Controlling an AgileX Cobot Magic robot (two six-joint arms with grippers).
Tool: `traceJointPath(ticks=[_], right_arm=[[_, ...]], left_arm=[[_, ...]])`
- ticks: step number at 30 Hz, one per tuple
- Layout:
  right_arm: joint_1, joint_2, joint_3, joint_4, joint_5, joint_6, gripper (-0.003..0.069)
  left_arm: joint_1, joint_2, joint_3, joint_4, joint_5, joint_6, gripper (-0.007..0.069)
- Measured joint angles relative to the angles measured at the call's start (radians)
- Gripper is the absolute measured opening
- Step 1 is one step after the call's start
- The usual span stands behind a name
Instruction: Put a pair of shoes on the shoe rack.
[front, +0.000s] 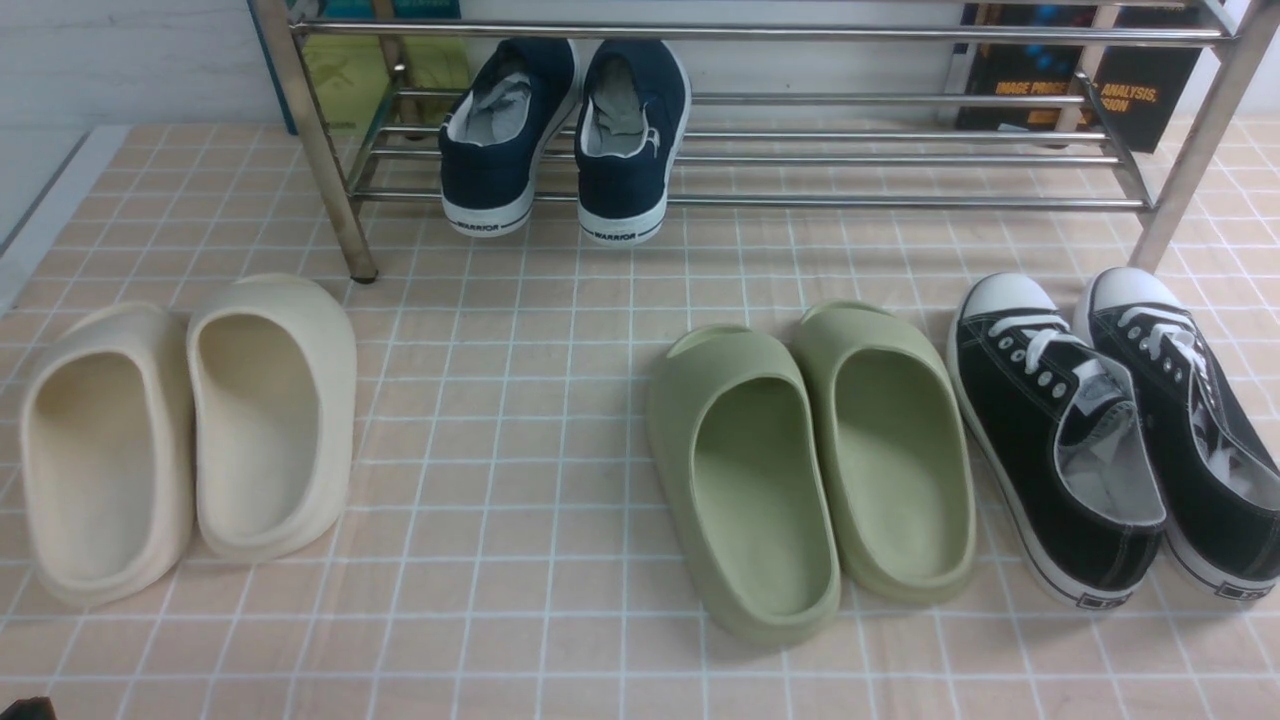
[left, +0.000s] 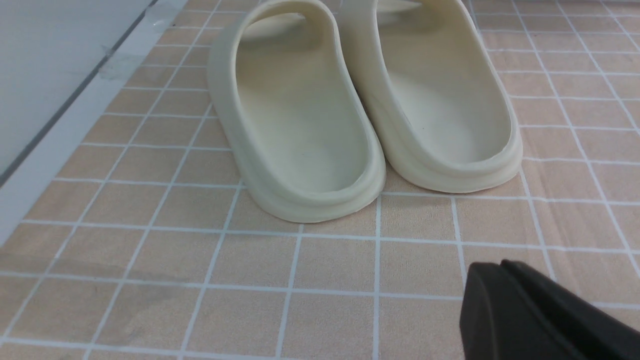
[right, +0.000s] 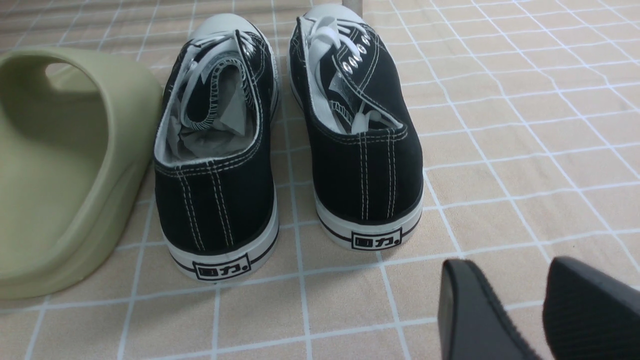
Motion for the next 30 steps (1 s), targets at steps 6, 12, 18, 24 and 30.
traceJointPath(ticks=[6,12,18,24,30], right_arm=[[0.0,0.0,0.0,0.0,0.0,0.0,0.0239],[0.0,0.0,0.0,0.0,0.0,0.0,0.0239],[0.0,0.0,0.0,0.0,0.0,0.0,0.0239],[0.0,0.0,0.0,0.0,0.0,0.0,0.0239],[0.0,0.0,0.0,0.0,0.0,0.0,0.0239]], left_arm=[[0.0,0.0,0.0,0.003,-0.001,-0.002,0.0037],[0.0,0.0,0.0,0.003,-0.001,-0.002,0.0038],[0.0,0.0,0.0,0.003,-0.001,-0.003,0.0042],[0.0,0.0,0.0,0.003,-0.001,-0.003,0.0048],[0.0,0.0,0.0,0.003,-0.001,-0.003,0.0055]])
